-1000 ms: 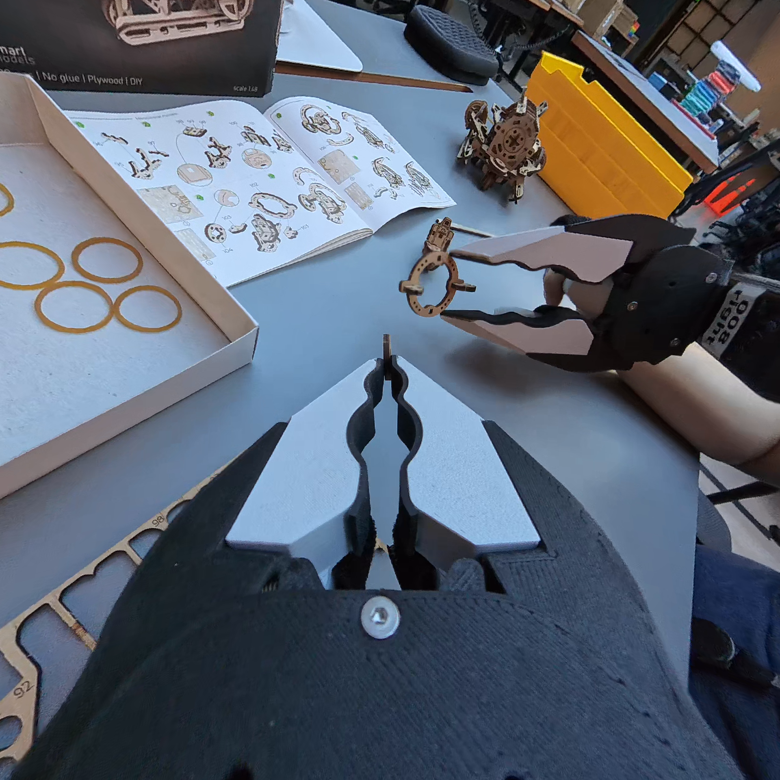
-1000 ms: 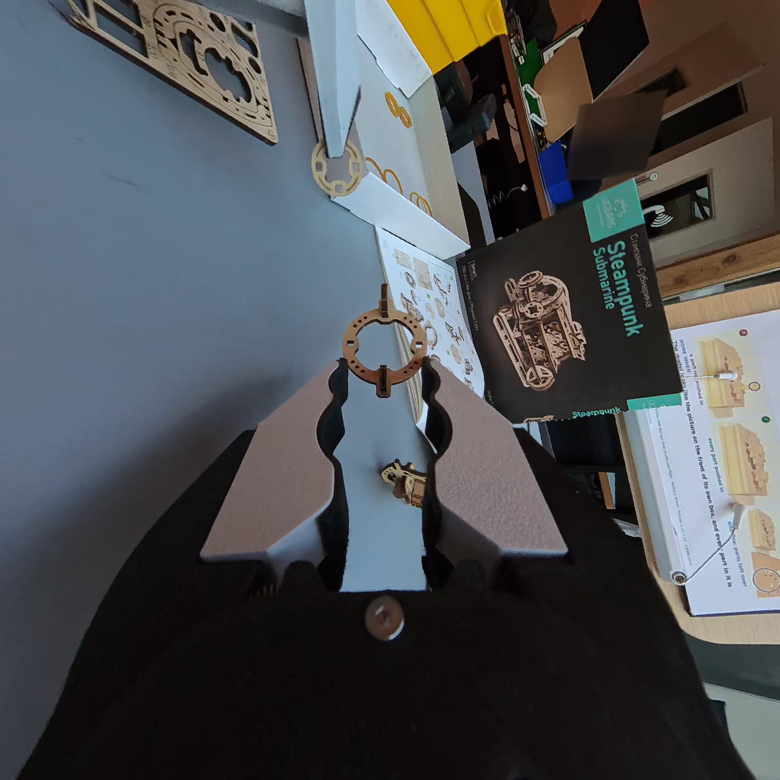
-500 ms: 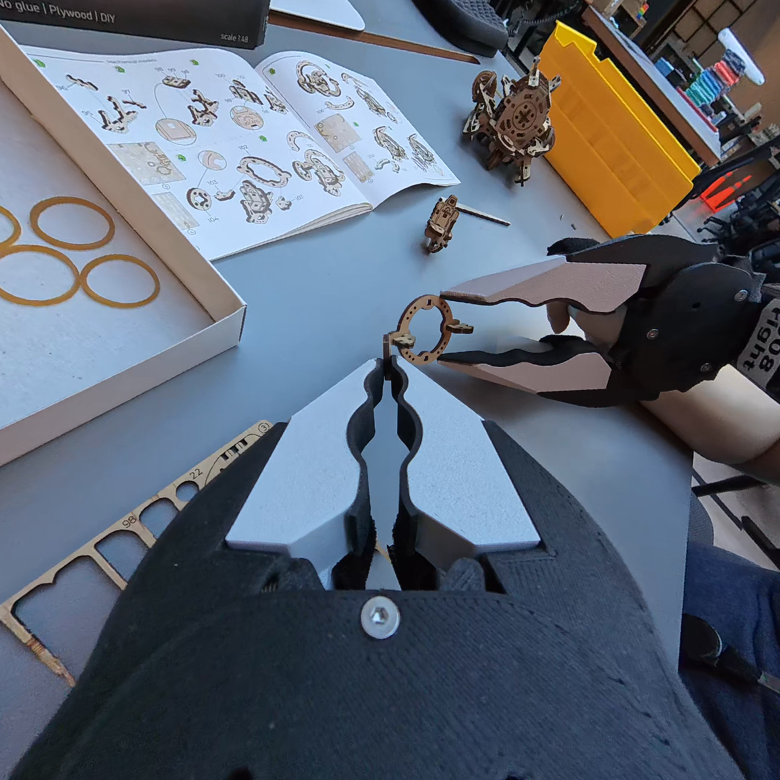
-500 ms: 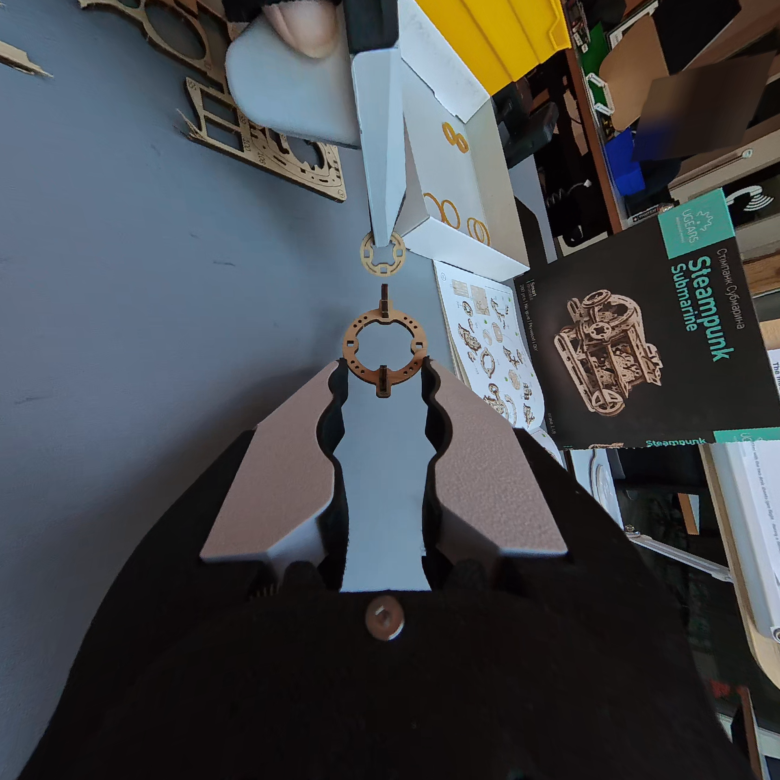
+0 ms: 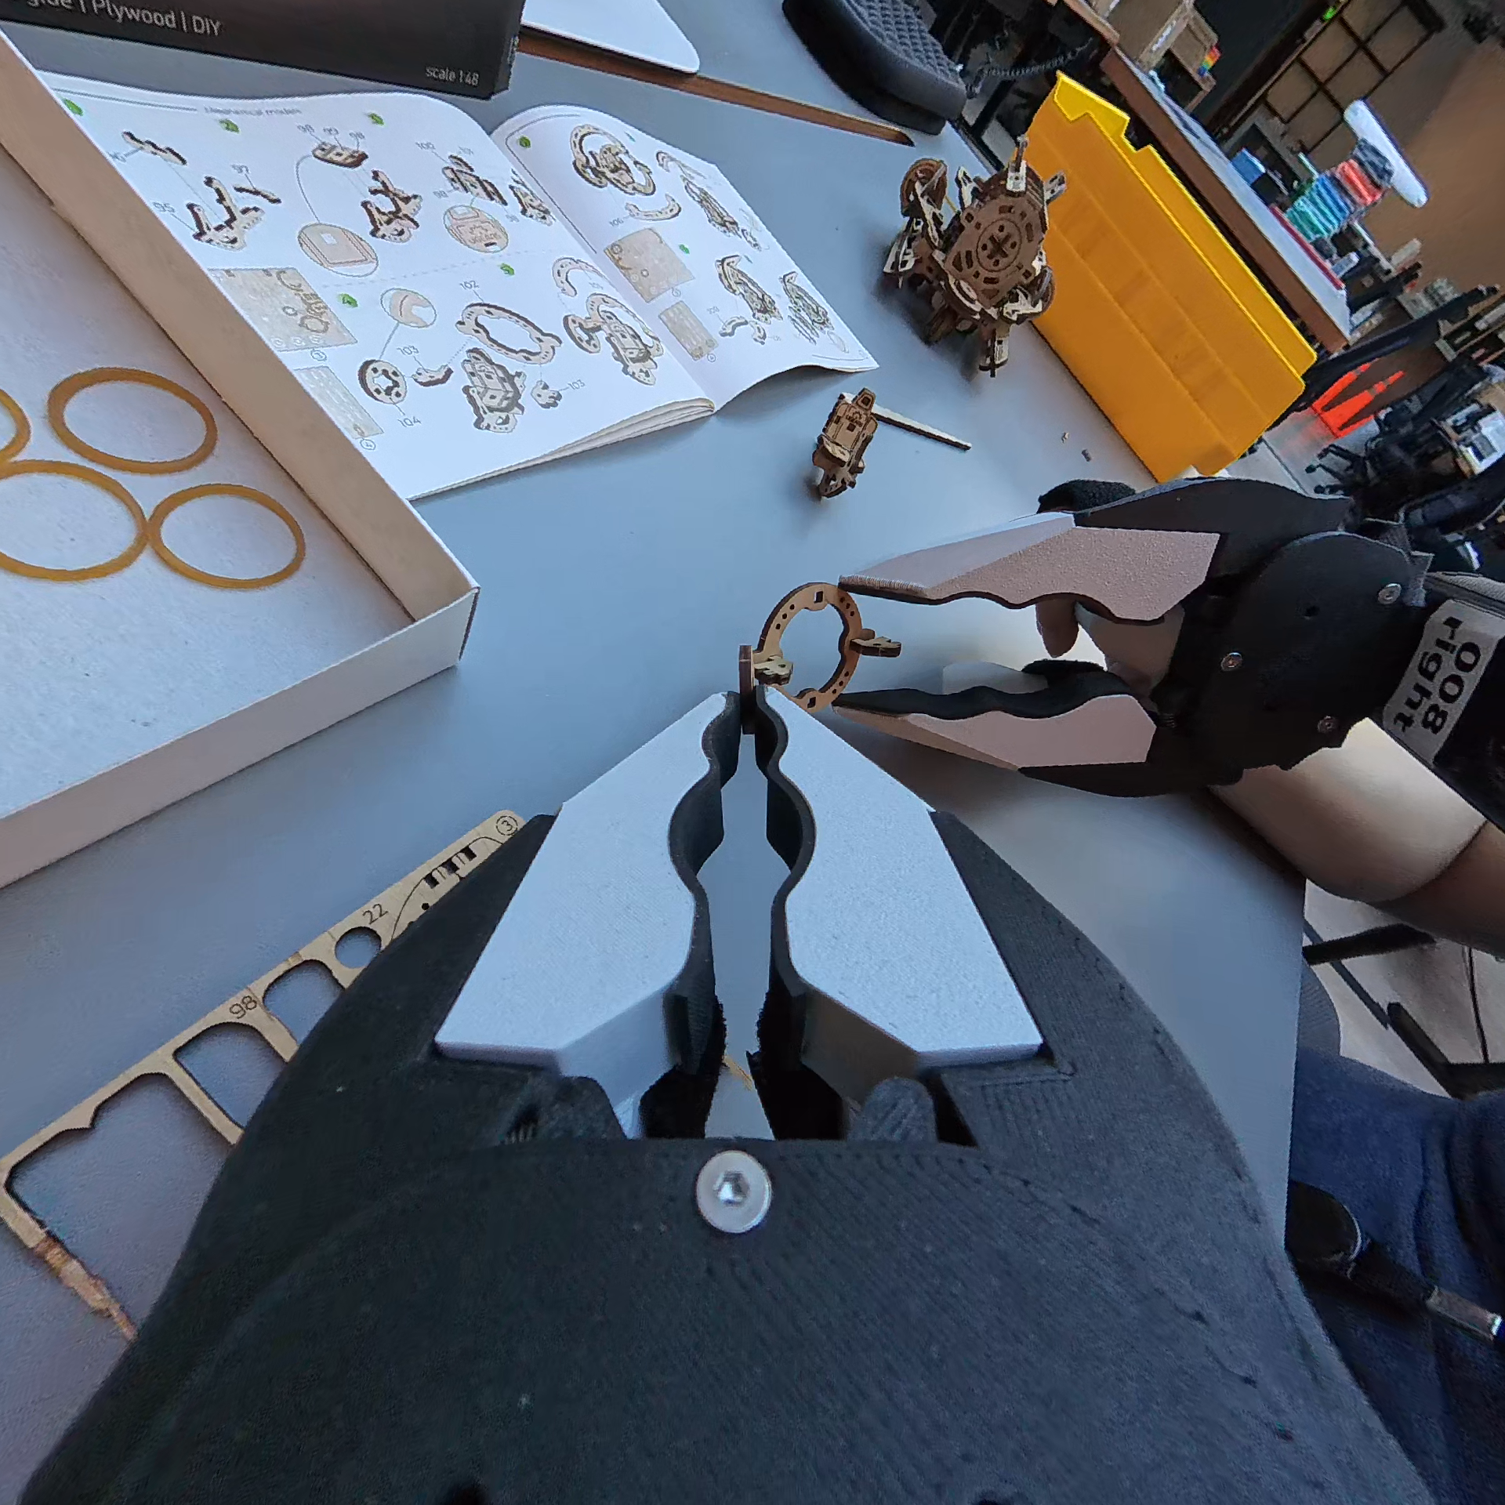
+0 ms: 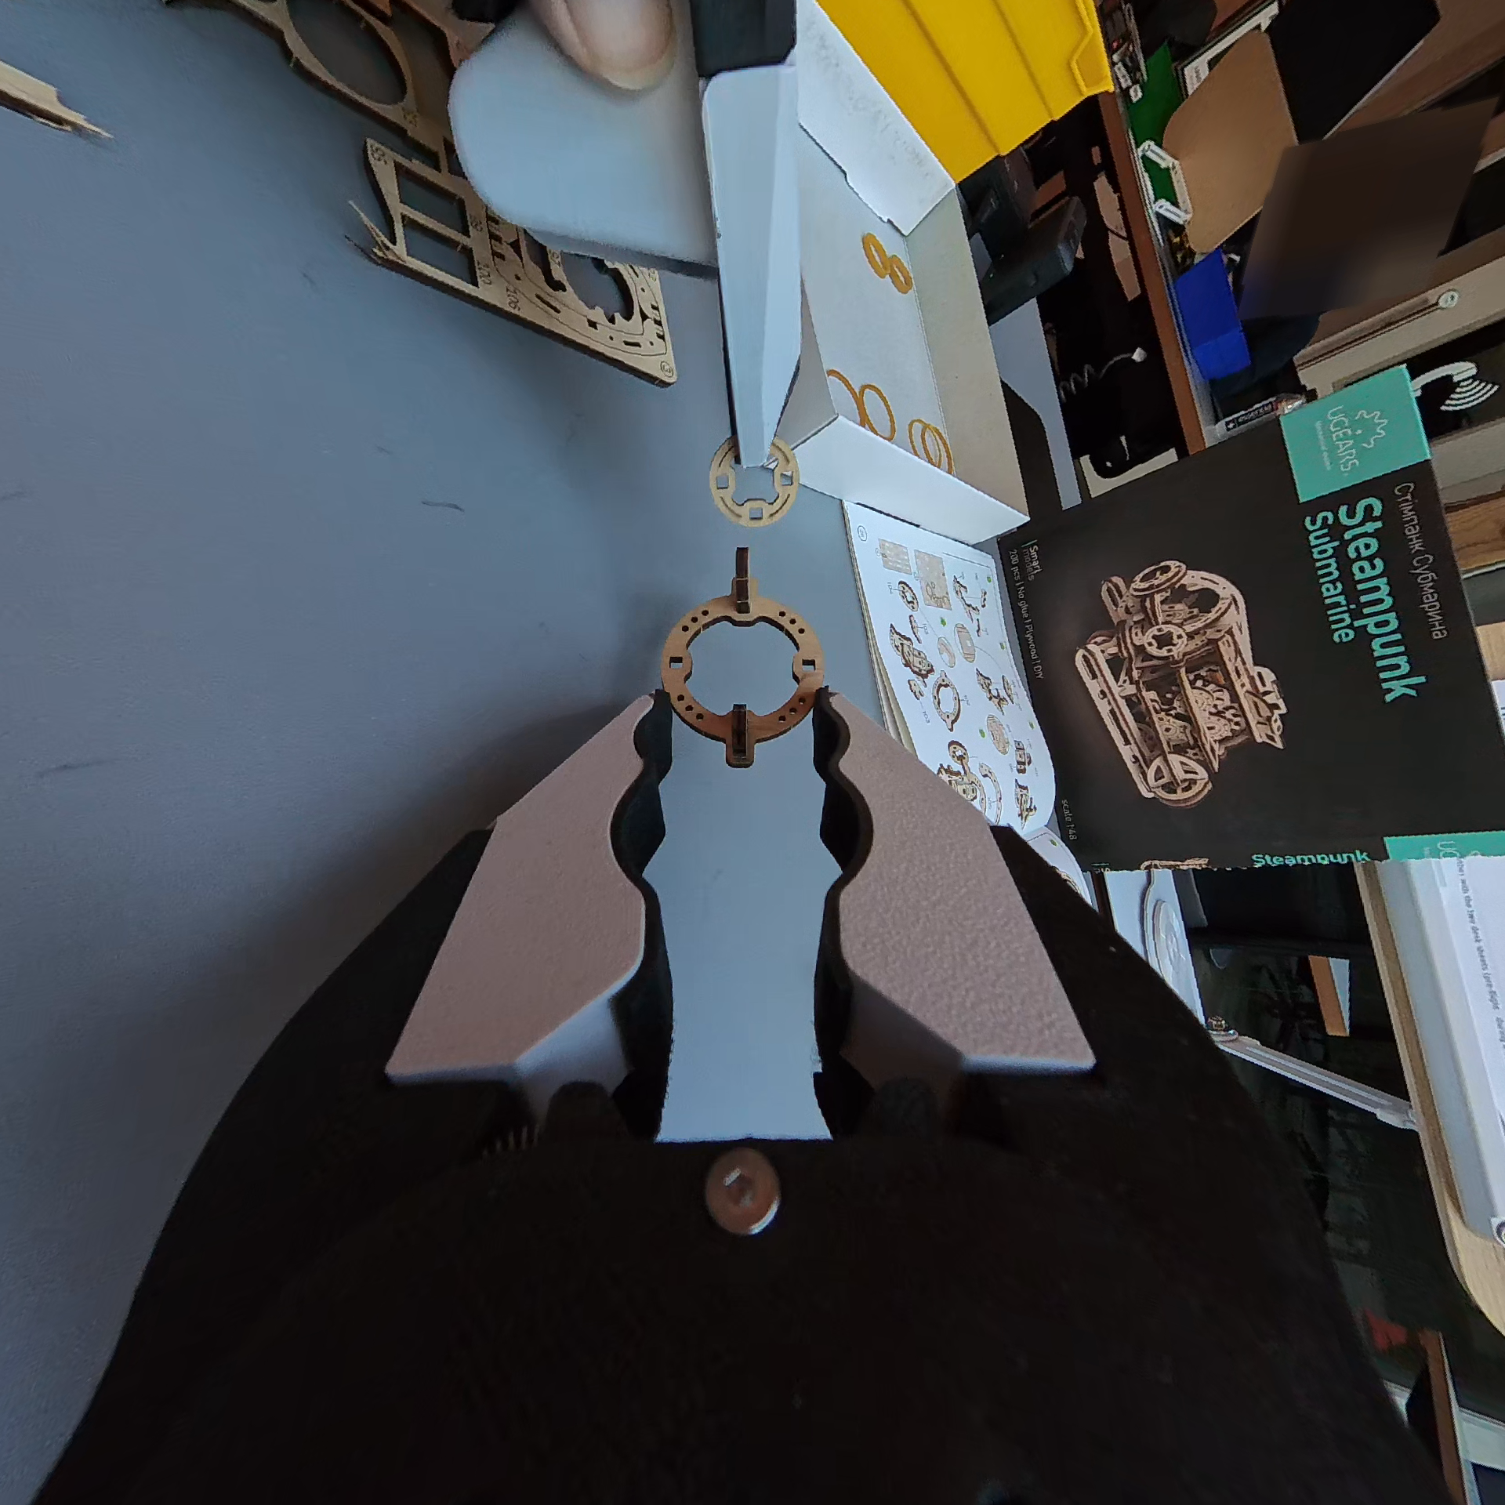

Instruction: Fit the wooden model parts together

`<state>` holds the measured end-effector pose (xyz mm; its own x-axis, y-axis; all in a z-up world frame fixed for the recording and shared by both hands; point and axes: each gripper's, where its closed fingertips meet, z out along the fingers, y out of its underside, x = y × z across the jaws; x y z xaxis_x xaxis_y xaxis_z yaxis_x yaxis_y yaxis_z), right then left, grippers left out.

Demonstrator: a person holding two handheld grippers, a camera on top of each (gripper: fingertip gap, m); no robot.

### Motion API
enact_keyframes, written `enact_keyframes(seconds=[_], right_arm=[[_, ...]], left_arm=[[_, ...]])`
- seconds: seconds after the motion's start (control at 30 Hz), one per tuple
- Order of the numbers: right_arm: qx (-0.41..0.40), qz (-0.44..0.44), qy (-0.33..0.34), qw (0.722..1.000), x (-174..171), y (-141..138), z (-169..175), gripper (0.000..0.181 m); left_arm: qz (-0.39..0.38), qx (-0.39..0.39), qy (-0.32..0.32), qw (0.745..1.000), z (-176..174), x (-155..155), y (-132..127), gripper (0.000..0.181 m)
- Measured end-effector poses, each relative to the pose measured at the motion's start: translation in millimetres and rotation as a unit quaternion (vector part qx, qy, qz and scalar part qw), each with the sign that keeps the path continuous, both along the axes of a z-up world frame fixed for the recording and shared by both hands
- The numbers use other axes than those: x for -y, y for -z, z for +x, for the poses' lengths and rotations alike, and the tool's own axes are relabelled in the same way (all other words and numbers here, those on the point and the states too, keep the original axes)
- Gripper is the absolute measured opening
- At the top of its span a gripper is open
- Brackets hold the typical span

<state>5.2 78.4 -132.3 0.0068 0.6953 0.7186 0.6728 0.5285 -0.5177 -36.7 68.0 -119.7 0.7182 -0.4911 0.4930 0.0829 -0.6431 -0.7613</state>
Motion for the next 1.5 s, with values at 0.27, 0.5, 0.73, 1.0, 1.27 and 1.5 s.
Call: enact_keyframes(seconds=[0.27,0.5,0.73,1.0,1.27,1.5], right_arm=[[0.005,0.002,-0.001,1.000,-0.5,2.3,0.2,0.034],[0.007,0.005,-0.001,1.000,-0.5,2.2,1.2,0.034],[0.018,-0.051,0.007,0.999,1.2,11.2,3.9,0.033],[0.000,-0.223,0.013,0.975,11.4,18.4,13.7,0.034],[-0.011,-0.291,-0.013,0.956,18.8,18.2,16.2,0.035],[-0.050,-0.302,-0.076,0.949,38.6,-18.8,14.5,0.049]], left_arm=[[0.000,0.005,0.000,1.000,-0.6,0.0,-1.3,0.000],[0.001,0.010,-0.002,1.000,-1.4,0.0,-2.8,0.000],[-0.001,0.036,0.006,0.999,0.7,1.2,-7.4,0.001],[-0.029,0.188,0.058,0.980,13.6,12.5,-33.9,0.000],[-0.028,0.199,0.077,0.977,18.9,16.7,-39.0,0.000],[-0.004,0.239,0.119,0.964,29.5,26.1,-57.7,0.000]])
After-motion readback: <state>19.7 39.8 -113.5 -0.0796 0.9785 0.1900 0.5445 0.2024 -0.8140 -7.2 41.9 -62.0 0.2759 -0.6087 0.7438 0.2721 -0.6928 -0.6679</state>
